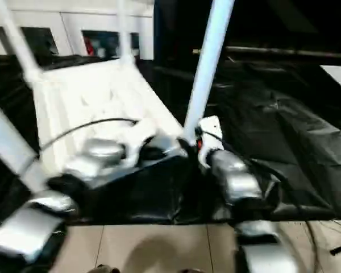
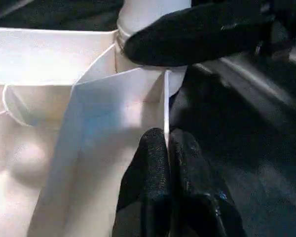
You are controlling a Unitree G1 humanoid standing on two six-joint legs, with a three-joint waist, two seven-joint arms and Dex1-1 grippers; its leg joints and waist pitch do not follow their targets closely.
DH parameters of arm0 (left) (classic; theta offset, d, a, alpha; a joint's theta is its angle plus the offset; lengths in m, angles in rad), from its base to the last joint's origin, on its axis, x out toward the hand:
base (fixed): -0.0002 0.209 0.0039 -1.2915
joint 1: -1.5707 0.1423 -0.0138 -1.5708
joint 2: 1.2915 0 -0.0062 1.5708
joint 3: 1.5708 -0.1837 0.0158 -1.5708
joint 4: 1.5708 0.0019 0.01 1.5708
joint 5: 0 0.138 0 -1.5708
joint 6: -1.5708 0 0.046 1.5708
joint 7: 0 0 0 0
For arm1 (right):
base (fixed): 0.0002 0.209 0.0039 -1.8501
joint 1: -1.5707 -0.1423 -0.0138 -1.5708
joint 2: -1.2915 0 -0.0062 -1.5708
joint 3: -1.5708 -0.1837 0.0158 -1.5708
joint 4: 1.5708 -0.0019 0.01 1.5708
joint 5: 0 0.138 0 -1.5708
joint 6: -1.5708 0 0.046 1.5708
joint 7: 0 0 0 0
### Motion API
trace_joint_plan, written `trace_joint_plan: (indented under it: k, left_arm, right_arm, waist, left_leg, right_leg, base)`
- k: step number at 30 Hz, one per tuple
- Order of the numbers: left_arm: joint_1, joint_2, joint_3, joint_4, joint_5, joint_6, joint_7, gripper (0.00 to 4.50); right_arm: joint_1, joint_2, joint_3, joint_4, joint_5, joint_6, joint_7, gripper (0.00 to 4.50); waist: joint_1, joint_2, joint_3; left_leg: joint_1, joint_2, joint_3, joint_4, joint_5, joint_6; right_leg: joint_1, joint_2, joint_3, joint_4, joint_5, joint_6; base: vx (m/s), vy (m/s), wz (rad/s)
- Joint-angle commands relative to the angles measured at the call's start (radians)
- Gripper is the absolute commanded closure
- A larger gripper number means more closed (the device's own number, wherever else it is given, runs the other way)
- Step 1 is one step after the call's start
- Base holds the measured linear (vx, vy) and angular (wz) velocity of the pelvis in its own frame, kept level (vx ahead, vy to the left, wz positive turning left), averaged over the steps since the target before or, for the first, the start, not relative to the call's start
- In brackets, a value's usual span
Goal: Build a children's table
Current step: Rotate leg to tighten
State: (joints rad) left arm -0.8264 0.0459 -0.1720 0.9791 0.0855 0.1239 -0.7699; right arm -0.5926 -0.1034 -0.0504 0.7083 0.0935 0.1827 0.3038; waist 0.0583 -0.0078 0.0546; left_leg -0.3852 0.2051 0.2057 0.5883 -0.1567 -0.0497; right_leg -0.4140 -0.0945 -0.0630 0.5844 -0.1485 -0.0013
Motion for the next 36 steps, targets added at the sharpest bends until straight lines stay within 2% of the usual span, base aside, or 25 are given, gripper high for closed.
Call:
trace_joint_plan:
  k: [1, 3, 4, 5, 7, 9, 11, 13, 14, 15, 16, 17, 18, 19, 20, 21, 22, 25, 26, 27, 29, 30, 32, 34, 36]
  left_arm:
    - [-0.017, -0.056, 0.039, 0.013, -0.034, -0.008, 0.105, 4.5]
    - [-0.024, -0.076, 0.03, 0.026, -0.023, -0.018, 0.141, 4.5]
    - [-0.026, -0.088, 0.021, 0.031, -0.014, -0.028, 0.142, 4.5]
    - [-0.025, -0.084, 0.016, 0.031, -0.008, -0.037, 0.132, 4.5]
    - [-0.025, -0.066, 0.012, 0.032, -0.001, -0.053, 0.121, 4.5]
    - [-0.024, -0.04, 0.011, 0.025, -0.003, -0.08, 0.077, 4.5]
    - [-0.023, -0.026, 0.011, 0.022, -0.007, -0.086, 0.058, 4.5]
    - [-0.015, 0.017, 0.005, 0.009, -0.013, -0.128, -0.024, 4.5]
    - [-0.011, 0.035, 0.002, 0.003, -0.015, -0.141, -0.06, 4.5]
    - [-0.006, 0.05, -0.001, -0.002, -0.016, -0.153, -0.091, 4.5]
    - [0.011, 0.085, -0.005, -0.026, -0.035, -0.165, -0.205, 4.5]
    - [0.015, 0.094, -0.008, -0.031, -0.037, -0.169, -0.233, 4.5]
    - [0.021, 0.106, -0.013, -0.039, -0.042, -0.174, -0.273, 4.5]
    - [0.026, 0.12, -0.018, -0.045, -0.047, -0.18, -0.313, 4.5]
    - [0.029, 0.127, -0.017, -0.051, -0.055, -0.178, -0.338, 4.5]
    - [0.029, 0.127, -0.017, -0.051, -0.055, -0.178, -0.338, 4.5]
    - [0.037, 0.139, -0.015, -0.068, -0.077, -0.168, -0.4, 4.5]
    - [0.043, 0.153, -0.014, -0.083, -0.096, -0.174, -0.466, 4.5]
    - [0.041, 0.16, -0.01, -0.089, -0.109, -0.156, -0.501, 4.5]
    - [0.04, 0.162, -0.006, -0.094, -0.116, -0.145, -0.521, 4.5]
    - [0.04, 0.163, -0.004, -0.097, -0.119, -0.142, -0.53, 4.5]
    - [0.04, 0.163, -0.003, -0.1, -0.122, -0.136, -0.54, 4.5]
    - [0.04, 0.163, -0.004, -0.1, -0.118, -0.139, -0.543, 4.5]
    - [0.041, 0.162, -0.004, -0.1, -0.117, -0.138, -0.548, 4.5]
    - [0.043, 0.161, -0.004, -0.103, -0.117, -0.136, -0.553, 4.5]
  right_arm:
    - [-0.006, 0.06, 0.018, 0.042, 0.006, 0.023, -0.057, 1.76]
    - [-0.018, 0.09, 0.028, 0.065, -0.007, 0.004, -0.071, 1.76]
    - [-0.018, 0.109, 0.053, 0.06, -0.016, -0.023, -0.026, 1.76]
    - [-0.015, 0.108, 0.065, 0.047, -0.017, -0.039, 0.017, 1.41]
    - [-0.012, 0.096, 0.076, 0.026, -0.014, -0.065, 0.072, 1.06]
    - [-0.015, 0.073, 0.061, 0.011, 0.011, -0.07, 0.113, 1.0]
    - [-0.019, 0.059, 0.054, 0.008, 0.019, -0.073, 0.13, 0.68]
    - [-0.024, -0.003, 0.068, -0.011, 0.02, -0.063, 0.225, 0.54]
    - [-0.024, -0.033, 0.081, -0.023, 0.015, -0.06, 0.27, 0.42]
    - [-0.022, -0.059, 0.093, -0.034, 0.01, -0.058, 0.309, 0.42]
    - [-0.009, -0.135, 0.129, -0.079, 0.002, -0.053, 0.437, 0.42]
    - [-0.005, -0.154, 0.136, -0.089, -0.001, -0.057, 0.47, 0.42]
    - [0.001, -0.181, 0.146, -0.104, -0.004, -0.057, 0.515, 0.42]
    - [0.008, -0.208, 0.155, -0.119, -0.006, -0.056, 0.563, 0.42]
    - [0.014, -0.228, 0.164, -0.132, -0.006, -0.058, 0.599, 0.42]
    - [0.014, -0.228, 0.164, -0.132, -0.006, -0.058, 0.599, 0.42]
    - [0.026, -0.262, 0.179, -0.156, -0.003, -0.056, 0.663, 0.42]
    - [0.039, -0.301, 0.2, -0.183, 0.01, -0.031, 0.734, 0.42]
    - [0.049, -0.323, 0.215, -0.2, 0.02, -0.016, 0.779, 0.42]
    - [0.053, -0.331, 0.221, -0.205, 0.023, -0.007, 0.797, 0.42]
    - [0.054, -0.332, 0.222, -0.205, 0.023, -0.003, 0.803, 0.42]
    - [0.053, -0.331, 0.226, -0.201, 0.019, -0.004, 0.804, 0.68]
    - [0.044, -0.315, 0.23, -0.181, 0.006, -0.012, 0.798, 0.76]
    - [0.039, -0.309, 0.226, -0.177, 0.007, -0.011, 0.795, 1.13]
    - [0.036, -0.305, 0.222, -0.177, 0.015, -0.004, 0.795, 1.17]
  waist:
    - [-0.005, -0.015, -0.071]
    - [-0.005, -0.015, -0.072]
    - [-0.004, -0.016, -0.072]
    - [-0.003, -0.015, -0.072]
    - [-0.002, -0.016, -0.073]
    - [-0.004, -0.019, -0.073]
    - [-0.009, -0.018, -0.072]
    - [-0.013, -0.02, -0.072]
    - [-0.012, -0.026, -0.071]
    - [-0.012, -0.022, -0.072]
    - [-0.011, -0.023, -0.071]
    - [-0.01, -0.022, -0.07]
    - [-0.007, -0.021, -0.069]
    - [-0.002, -0.021, -0.07]
    - [0.004, -0.019, -0.07]
    - [0.009, -0.018, -0.071]
    - [0.014, -0.018, -0.071]
    - [0.028, -0.018, -0.072]
    - [0.034, -0.017, -0.073]
    - [0.037, -0.022, -0.073]
    - [0.039, -0.02, -0.074]
    - [0.039, -0.02, -0.074]
    - [0.04, -0.022, -0.074]
    - [0.041, -0.02, -0.073]
    - [0.041, -0.021, -0.073]
  left_leg:
    - [0.025, 0.018, -0.017, -0.069, -0.278, 0.011]
    - [0.024, 0.017, -0.016, -0.068, -0.28, 0.018]
    - [0.024, 0.016, -0.015, -0.068, -0.28, 0.024]
    - [0.024, 0.017, -0.015, -0.067, -0.278, 0.027]
    - [0.022, 0.017, -0.015, -0.067, -0.269, 0.04]
    - [0.018, 0.016, -0.016, -0.069, -0.273, 0.047]
    - [0.014, 0.016, -0.017, -0.069, -0.27, 0.05]
    - [0.016, 0.015, -0.017, -0.067, -0.278, 0.054]
    - [0.014, 0.014, -0.018, -0.067, -0.275, 0.058]
    - [0.015, 0.016, -0.017, -0.066, -0.272, 0.06]
    - [0.015, 0.017, -0.018, -0.066, -0.263, 0.062]
    - [0.014, 0.017, -0.018, -0.066, -0.263, 0.066]
    - [0.019, 0.021, -0.015, -0.065, -0.266, 0.07]
    - [0.019, 0.024, -0.015, -0.064, -0.26, 0.071]
    - [0.018, 0.026, -0.015, -0.066, -0.251, 0.069]
    - [0.021, 0.028, -0.013, -0.064, -0.248, 0.069]
    - [0.028, 0.03, -0.01, -0.063, -0.254, 0.066]
    - [0.024, 0.032, -0.01, -0.064, -0.24, 0.066]
    - [0.027, 0.031, -0.009, -0.063, -0.234, 0.068]
    - [0.023, 0.032, -0.008, -0.063, -0.227, 0.071]
    - [0.021, 0.031, -0.009, -0.062, -0.216, 0.072]
    - [0.021, 0.031, -0.009, -0.061, -0.218, 0.07]
    - [0.021, 0.029, -0.009, -0.06, -0.22, 0.067]
    - [0.021, 0.029, -0.009, -0.061, -0.227, 0.06]
    - [0.021, 0.029, -0.01, -0.061, -0.23, 0.055]
  right_leg:
    - [0.038, -0.047, 0.03, -0.081, -0.402, -0.156]
    - [0.039, -0.046, 0.029, -0.08, -0.38, -0.158]
    - [0.04, -0.045, 0.029, -0.081, -0.372, -0.158]
    - [0.041, -0.046, 0.029, -0.08, -0.366, -0.158]
    - [0.044, -0.045, 0.029, -0.078, -0.34, -0.161]
    - [0.048, -0.046, 0.028, -0.077, -0.345, -0.159]
    - [0.049, -0.047, 0.027, -0.077, -0.356, -0.157]
    - [0.049, -0.047, 0.026, -0.081, -0.375, -0.161]
    - [0.051, -0.046, 0.025, -0.082, -0.38, -0.158]
    - [0.049, -0.048, 0.027, -0.079, -0.378, -0.159]
    - [0.051, -0.047, 0.026, -0.08, -0.372, -0.159]
    - [0.05, -0.046, 0.026, -0.079, -0.368, -0.162]
    - [0.046, -0.047, 0.028, -0.078, -0.358, -0.173]
    - [0.047, -0.047, 0.029, -0.074, -0.341, -0.186]
    - [0.048, -0.046, 0.028, -0.069, -0.325, -0.196]
    - [0.045, -0.045, 0.029, -0.068, -0.314, -0.202]
    - [0.039, -0.044, 0.031, -0.066, -0.298, -0.216]
    - [0.045, -0.047, 0.031, -0.06, -0.278, -0.222]
    - [0.044, -0.045, 0.031, -0.058, -0.264, -0.225]
    - [0.046, -0.046, 0.032, -0.054, -0.244, -0.229]
    - [0.046, -0.048, 0.031, -0.051, -0.235, -0.232]
    - [0.045, -0.049, 0.032, -0.052, -0.239, -0.232]
    - [0.044, -0.05, 0.032, -0.055, -0.256, -0.226]
    - [0.043, -0.051, 0.032, -0.057, -0.279, -0.218]
    - [0.043, -0.051, 0.032, -0.057, -0.287, -0.214]
  base:
    - [0.0, 0.0, 0.0]
    - [0.0, 0.0, 0.0]
    - [0.0, 0.0, 0.0]
    - [0.0, 0.0, 0.0]
    - [0.0, 0.0, 0.0]
    - [0.0, 0.0, 0.0]
    - [0.0, 0.0, 0.0]
    - [0.0, 0.0, 0.0]
    - [0.0, 0.0, 0.0]
    - [0.0, 0.0, 0.0]
    - [0.0, 0.0, 0.0]
    - [0.0, 0.0, 0.0]
    - [0.0, 0.0, 0.0]
    - [0.0, 0.0, 0.0]
    - [0.0, 0.0, 0.0]
    - [0.0, 0.0, 0.0]
    - [0.0, 0.0, 0.0]
    - [0.0, 0.0, 0.0]
    - [0.0, 0.0, 0.0]
    - [0.0, 0.0, 0.0]
    - [0.0, 0.0, 0.0]
    - [0.0, 0.0, 0.0]
    - [0.0, 0.0, 0.0]
    - [0.0, 0.0, 0.0]
    - [0.0, 0.0, 0.0]
